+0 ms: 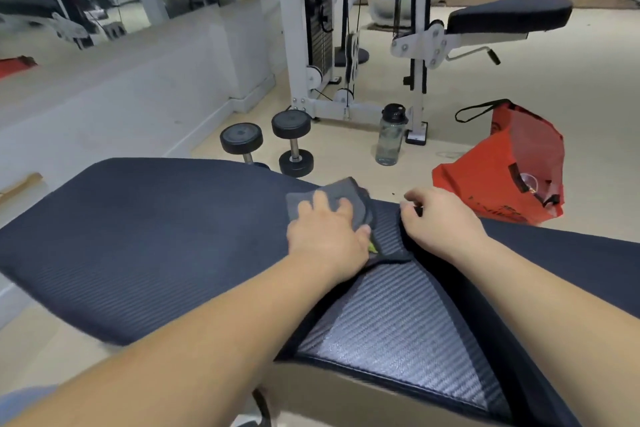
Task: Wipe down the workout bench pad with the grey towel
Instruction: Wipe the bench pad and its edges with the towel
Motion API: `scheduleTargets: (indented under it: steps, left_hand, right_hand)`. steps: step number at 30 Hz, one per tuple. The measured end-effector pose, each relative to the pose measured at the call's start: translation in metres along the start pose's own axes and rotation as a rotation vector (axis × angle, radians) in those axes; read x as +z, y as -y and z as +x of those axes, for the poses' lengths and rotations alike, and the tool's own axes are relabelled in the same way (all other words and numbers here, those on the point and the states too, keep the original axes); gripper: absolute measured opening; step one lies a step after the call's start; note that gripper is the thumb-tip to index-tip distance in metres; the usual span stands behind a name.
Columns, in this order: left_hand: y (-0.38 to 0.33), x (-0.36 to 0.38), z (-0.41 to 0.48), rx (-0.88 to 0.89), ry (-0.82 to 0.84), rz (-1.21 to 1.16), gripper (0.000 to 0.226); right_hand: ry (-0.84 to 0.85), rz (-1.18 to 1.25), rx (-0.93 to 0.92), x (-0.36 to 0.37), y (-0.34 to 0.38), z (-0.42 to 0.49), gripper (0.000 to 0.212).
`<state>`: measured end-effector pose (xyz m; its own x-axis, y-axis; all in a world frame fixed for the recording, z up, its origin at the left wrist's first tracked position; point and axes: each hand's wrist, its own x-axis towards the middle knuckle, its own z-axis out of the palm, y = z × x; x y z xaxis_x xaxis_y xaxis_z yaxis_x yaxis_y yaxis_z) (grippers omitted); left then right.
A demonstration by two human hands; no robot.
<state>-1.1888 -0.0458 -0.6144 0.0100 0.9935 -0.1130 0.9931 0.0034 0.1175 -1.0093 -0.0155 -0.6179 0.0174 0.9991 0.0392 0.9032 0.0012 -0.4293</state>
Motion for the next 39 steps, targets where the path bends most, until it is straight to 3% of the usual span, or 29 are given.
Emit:
scheduleTargets:
  steps: [3,6,8,13,16,18,20,23,25,29,31,33,35,39]
  left_hand:
    - [-0.030,0.003,0.000,0.363,-0.008,0.019,0.062]
    - [-0.001,-0.008,0.025,0.456,0.023,0.005,0.058]
    - [0.035,-0.014,0.039,0.320,-0.008,0.050,0.056]
    - [0.122,-0.017,0.030,-0.295,-0.039,0.037,0.050]
    - [0.110,-0.015,-0.006,-0.395,-0.047,-0.024,0.048]
    - [0.078,-0.009,-0.042,-0.255,-0.047,-0.037,0.049]
    - [0.053,0.000,-0.086,0.043,-0.079,-0.002,0.054]
    - [0.068,0.001,-0.119,0.351,-0.038,-0.012,0.057]
    - [0.101,0.000,-0.117,0.251,-0.053,0.021,0.056]
    - [0.146,-0.004,-0.117,-0.345,-0.073,-0.068,0.052]
    - [0.135,-0.001,-0.125,-0.466,-0.091,-0.061,0.050]
    - [0.113,0.003,-0.137,-0.391,-0.092,-0.012,0.051]
    - [0.099,0.005,-0.145,-0.190,-0.093,0.025,0.053]
    - [0.141,-0.009,-0.139,0.178,0.002,-0.031,0.054]
  right_hand:
    - [-0.024,0.064,0.063,-0.004,-0.003,0.006,0.042]
    - [-0.069,0.120,0.073,-0.005,0.001,0.008,0.052]
    - [-0.082,0.100,0.028,-0.001,0.006,0.008,0.046]
    - [0.027,0.030,-0.142,0.011,0.040,-0.003,0.034]
    - [0.073,-0.011,-0.213,0.013,0.059,-0.010,0.032]
    - [0.069,-0.020,-0.231,0.011,0.070,-0.014,0.035]
    - [0.064,-0.013,-0.245,0.012,0.078,-0.018,0.042]
    - [0.098,-0.049,-0.268,0.015,0.091,-0.025,0.035]
    - [0.124,-0.064,-0.292,0.014,0.098,-0.032,0.029]
    - [0.165,-0.072,-0.345,0.013,0.111,-0.045,0.029]
    - [0.191,-0.080,-0.381,0.014,0.119,-0.051,0.029]
    - [0.211,-0.082,-0.416,0.016,0.128,-0.055,0.031]
    - [0.218,-0.077,-0.437,0.018,0.138,-0.056,0.032]
    - [0.199,-0.057,-0.444,0.027,0.160,-0.050,0.034]
